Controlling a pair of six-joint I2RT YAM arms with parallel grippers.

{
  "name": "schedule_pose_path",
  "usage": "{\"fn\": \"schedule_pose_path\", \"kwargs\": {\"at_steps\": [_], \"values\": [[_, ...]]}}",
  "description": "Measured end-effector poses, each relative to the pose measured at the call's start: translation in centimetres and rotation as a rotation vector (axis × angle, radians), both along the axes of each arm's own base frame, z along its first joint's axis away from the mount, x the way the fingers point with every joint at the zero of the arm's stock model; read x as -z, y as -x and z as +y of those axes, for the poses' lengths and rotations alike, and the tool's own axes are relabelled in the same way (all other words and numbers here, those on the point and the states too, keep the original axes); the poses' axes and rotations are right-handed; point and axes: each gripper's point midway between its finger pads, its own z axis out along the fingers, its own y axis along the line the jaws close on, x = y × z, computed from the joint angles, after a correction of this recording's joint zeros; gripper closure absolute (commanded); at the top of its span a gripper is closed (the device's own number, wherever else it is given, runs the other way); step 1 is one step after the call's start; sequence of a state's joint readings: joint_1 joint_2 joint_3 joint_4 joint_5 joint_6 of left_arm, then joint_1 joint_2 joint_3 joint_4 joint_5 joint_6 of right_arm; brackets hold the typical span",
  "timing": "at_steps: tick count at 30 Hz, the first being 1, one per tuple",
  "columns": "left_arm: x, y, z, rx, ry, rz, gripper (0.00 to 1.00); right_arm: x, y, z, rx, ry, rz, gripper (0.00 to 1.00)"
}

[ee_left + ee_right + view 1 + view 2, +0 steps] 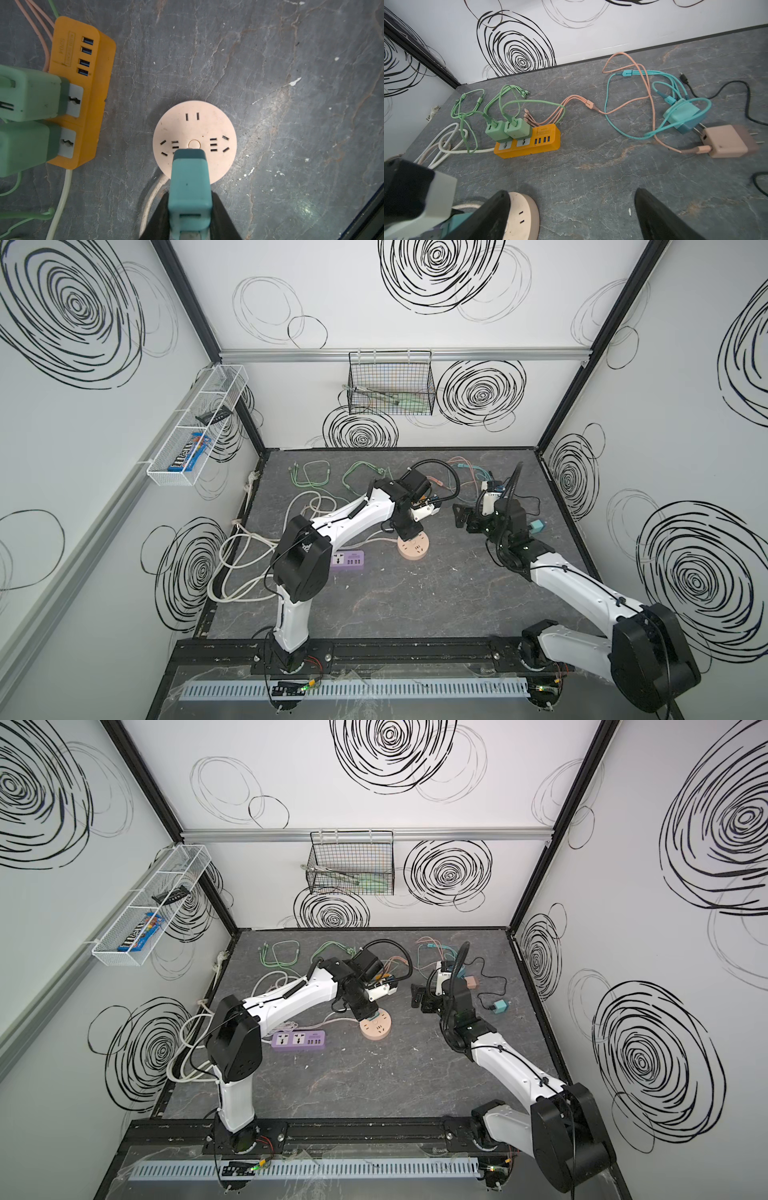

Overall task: Insert the plug
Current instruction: 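Lower the teal charger prongs into the beige socket with the left gripper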

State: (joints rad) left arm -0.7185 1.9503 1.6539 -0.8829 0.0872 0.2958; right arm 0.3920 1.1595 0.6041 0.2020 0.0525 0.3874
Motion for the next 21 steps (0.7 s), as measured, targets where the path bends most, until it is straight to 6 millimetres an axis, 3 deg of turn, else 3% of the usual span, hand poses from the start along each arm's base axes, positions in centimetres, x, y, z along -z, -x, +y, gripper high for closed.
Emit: {"fn": "schedule_pose_path", "kwargs": {"at_steps": [12, 21], "values": [[1.3, -1.5, 0.0, -0.014, -0.035, 0.025, 1.00, 1.3, 0.1, 0.3, -0.007, -0.009, 0.048, 0.03], [2.1, -0.9, 0.6, 0.006, -0.082, 0.073, 1.00, 1.4, 0.1, 0.4, -0.009, -0.012, 0.053, 0.03]]}}
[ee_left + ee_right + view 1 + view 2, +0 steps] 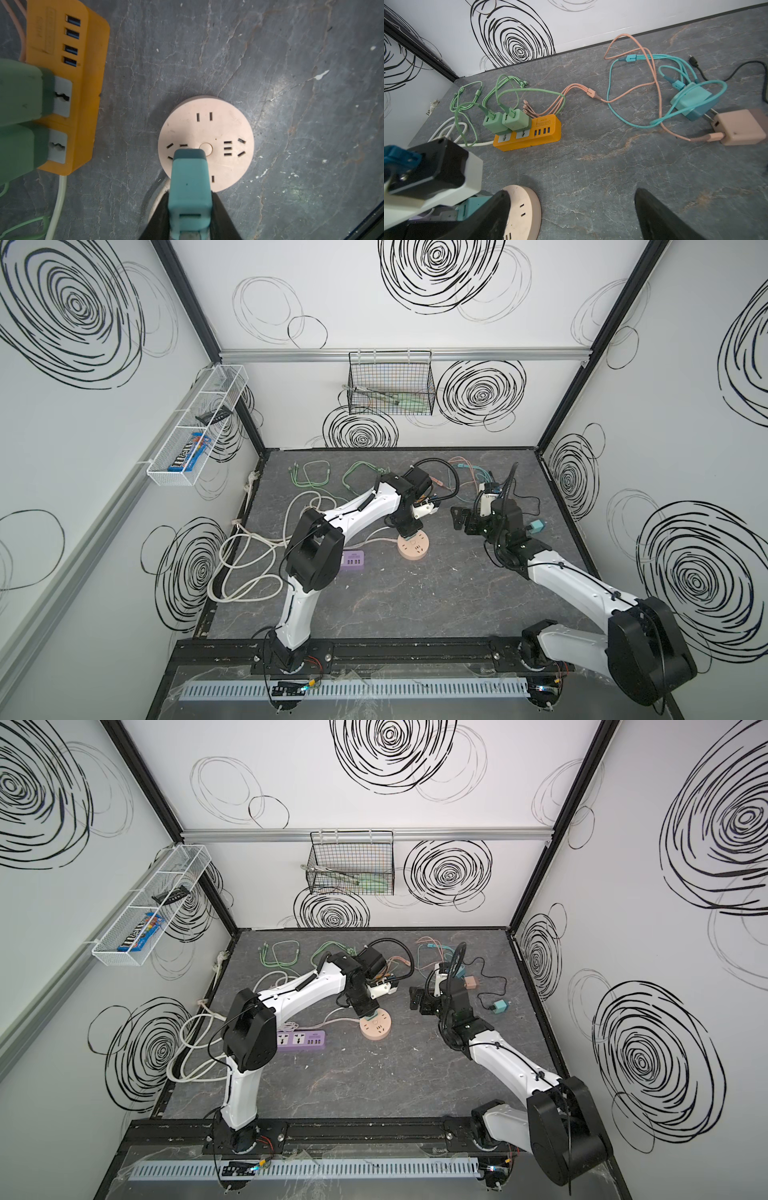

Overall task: Insert the plug
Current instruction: 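Lower the teal charger prongs into the beige socket with the left gripper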

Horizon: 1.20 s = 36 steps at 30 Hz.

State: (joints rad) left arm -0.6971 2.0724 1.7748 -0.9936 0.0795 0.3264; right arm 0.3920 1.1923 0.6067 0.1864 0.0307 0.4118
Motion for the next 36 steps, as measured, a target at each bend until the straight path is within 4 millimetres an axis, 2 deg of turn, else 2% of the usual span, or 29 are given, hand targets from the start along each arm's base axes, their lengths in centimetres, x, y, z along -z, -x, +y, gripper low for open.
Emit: {"fn": "schedule_pose_path", "kwargs": {"at_steps": [9, 25, 29, 36], "values": [[0.6, -0.7, 0.0, 0.007, -0.020, -0.004, 1.00, 0.1, 0.0, 0.1, -0.003, -0.009, 0.007, 0.03], [1.3, -0.8, -0.8, 0.043, -0.081, 0.025, 1.00, 0.7, 0.0, 0.3, -0.007, -0.005, 0.030, 0.03], [2.1, -1.1, -1.4, 0.052, -0.080, 0.022, 1.00, 0.3, -0.1, 0.3, -0.008, -0.007, 0.029, 0.03], [3.1, -0.7, -1.3, 0.055, -0.069, 0.015, 1.00, 0.6, 0.0, 0.2, -0.006, 0.000, 0.043, 0.03]]}}
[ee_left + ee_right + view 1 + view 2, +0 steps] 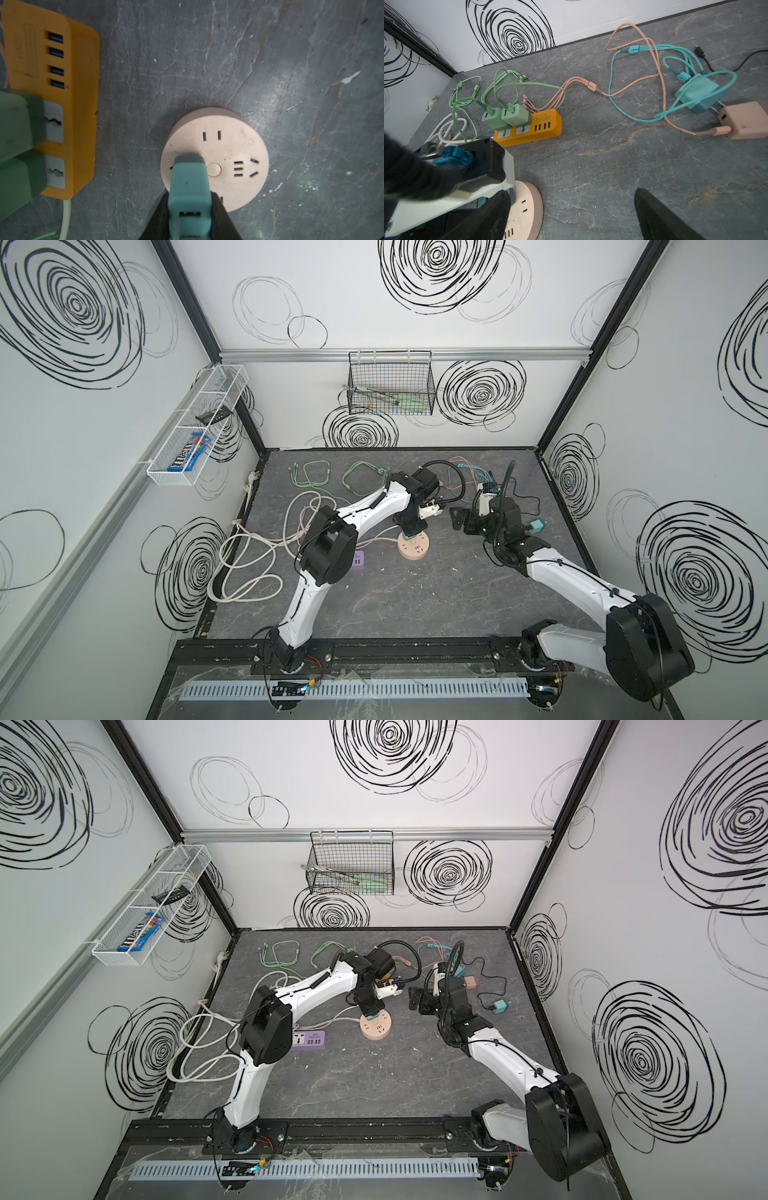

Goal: Insert the plug

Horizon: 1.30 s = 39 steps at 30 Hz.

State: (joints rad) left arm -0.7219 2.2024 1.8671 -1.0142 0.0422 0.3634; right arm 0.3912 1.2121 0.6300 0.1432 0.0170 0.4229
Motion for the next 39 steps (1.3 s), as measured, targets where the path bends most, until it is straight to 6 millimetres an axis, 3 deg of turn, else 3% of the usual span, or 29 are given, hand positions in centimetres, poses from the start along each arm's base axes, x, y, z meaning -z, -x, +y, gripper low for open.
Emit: {"fn": "schedule_pose_path", "kwargs": {"at_steps": [24, 31, 35, 37, 38, 39], "values": [[0.8, -0.3, 0.4, -0.049, 0.272, -0.004, 1.00, -0.3, -0.1, -0.7, 0.027, 0.020, -0.012, 0.03], [-0.7, -0.9, -0.4, -0.042, 0.280, 0.000, 0.45, -1.0, -0.7, -1.9, 0.064, 0.060, -0.037, 0.03], [-0.4, 0.1, -0.2, -0.038, 0.258, 0.048, 0.25, -1.7, -1.4, -3.4, 0.107, 0.091, -0.048, 0.03], [-1.1, -0.1, -0.6, -0.040, 0.279, 0.044, 0.16, -1.8, -1.9, -4.4, 0.138, 0.113, -0.044, 0.03], [-1.7, -0.2, -0.8, -0.042, 0.298, 0.037, 0.04, -1.8, -2.2, -5.0, 0.158, 0.125, -0.040, 0.03], [-2.4, -0.2, -1.0, -0.042, 0.320, 0.034, 0.04, -1.6, -2.5, -5.6, 0.175, 0.135, -0.031, 0.03]]}}
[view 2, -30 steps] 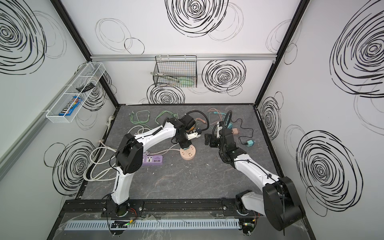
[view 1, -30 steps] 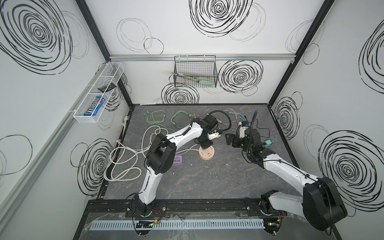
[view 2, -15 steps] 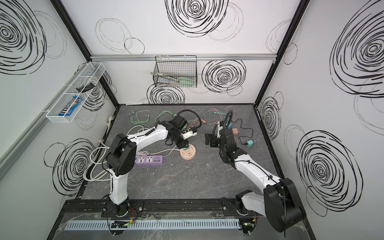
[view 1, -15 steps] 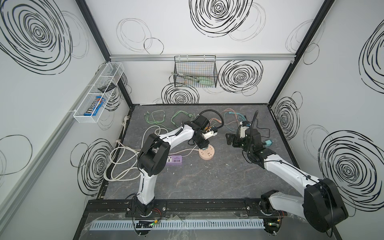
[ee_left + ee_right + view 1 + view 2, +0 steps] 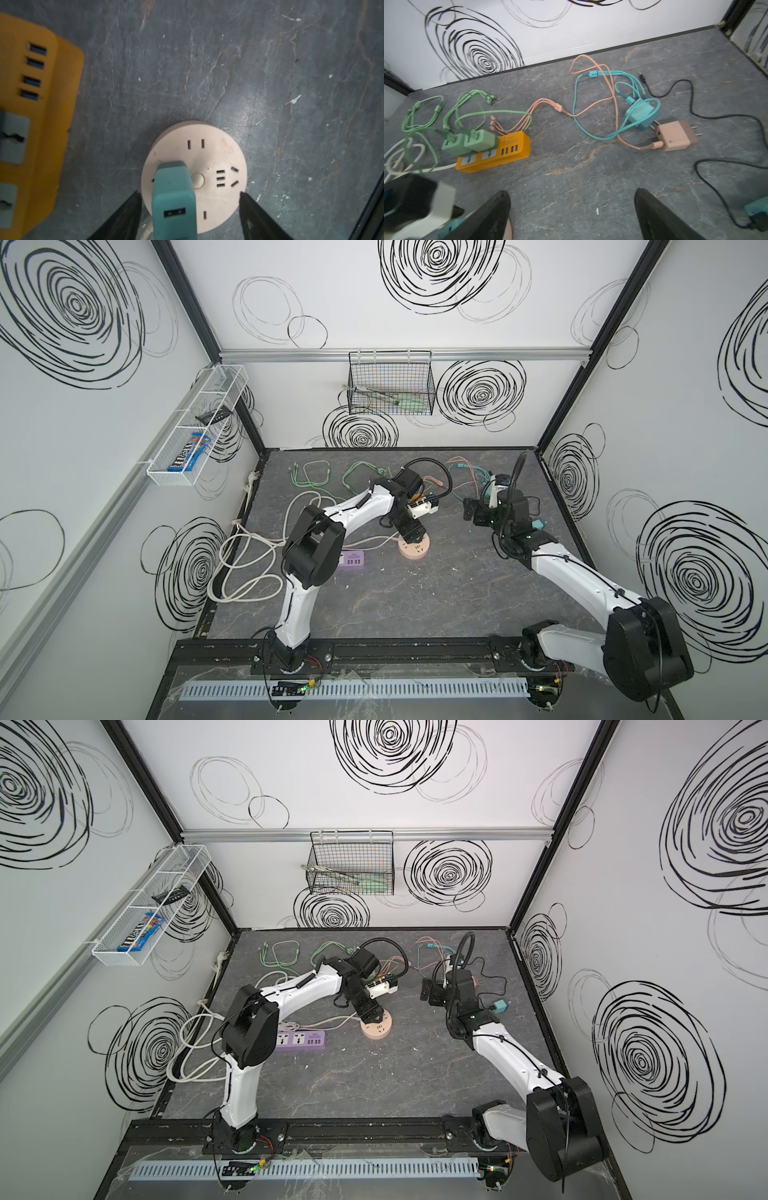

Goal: Insert the plug

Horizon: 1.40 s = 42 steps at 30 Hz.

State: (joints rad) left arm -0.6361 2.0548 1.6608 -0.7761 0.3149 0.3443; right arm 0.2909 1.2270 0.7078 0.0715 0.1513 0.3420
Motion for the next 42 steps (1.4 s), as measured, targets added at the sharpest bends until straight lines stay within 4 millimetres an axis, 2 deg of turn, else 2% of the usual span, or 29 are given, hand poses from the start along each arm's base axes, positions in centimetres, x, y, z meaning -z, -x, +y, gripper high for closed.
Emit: {"fn": "schedule_pose_path", "kwargs": {"at_steps": [4, 8, 11, 17, 25, 30, 36, 42], "values": [[-3.5, 0.0, -0.5, -0.025, 0.112, -0.039, 0.04, 1.5, -0.4, -3.4, 0.094, 0.009, 0.051, 0.03], [-8.1, -0.3, -0.2, -0.076, 0.230, -0.132, 0.04, 3.1, -0.6, -8.1, 0.210, -0.032, 0.110, 0.03], [-10.9, -1.0, 0.2, -0.145, 0.313, -0.224, 0.04, 4.2, -0.6, -10.7, 0.278, -0.081, 0.143, 0.03], [-13.9, -2.6, 1.4, -0.327, 0.458, -0.359, 0.04, 6.9, 0.0, -15.3, 0.440, -0.202, 0.218, 0.03], [-15.6, -2.6, 3.4, -0.525, 0.642, -0.415, 0.04, 9.6, 0.4, -20.2, 0.673, -0.314, 0.289, 0.01], [-16.4, -3.0, 4.1, -0.577, 0.681, -0.435, 0.04, 11.8, 0.6, -21.2, 0.759, -0.327, 0.355, 0.04], [-16.3, -3.2, 5.1, -0.631, 0.681, -0.457, 0.04, 13.2, -0.2, -22.2, 0.803, -0.301, 0.395, 0.13], [-16.2, -3.6, 5.7, -0.653, 0.668, -0.471, 0.04, 13.6, -1.4, -23.0, 0.814, -0.277, 0.403, 0.29]]}}
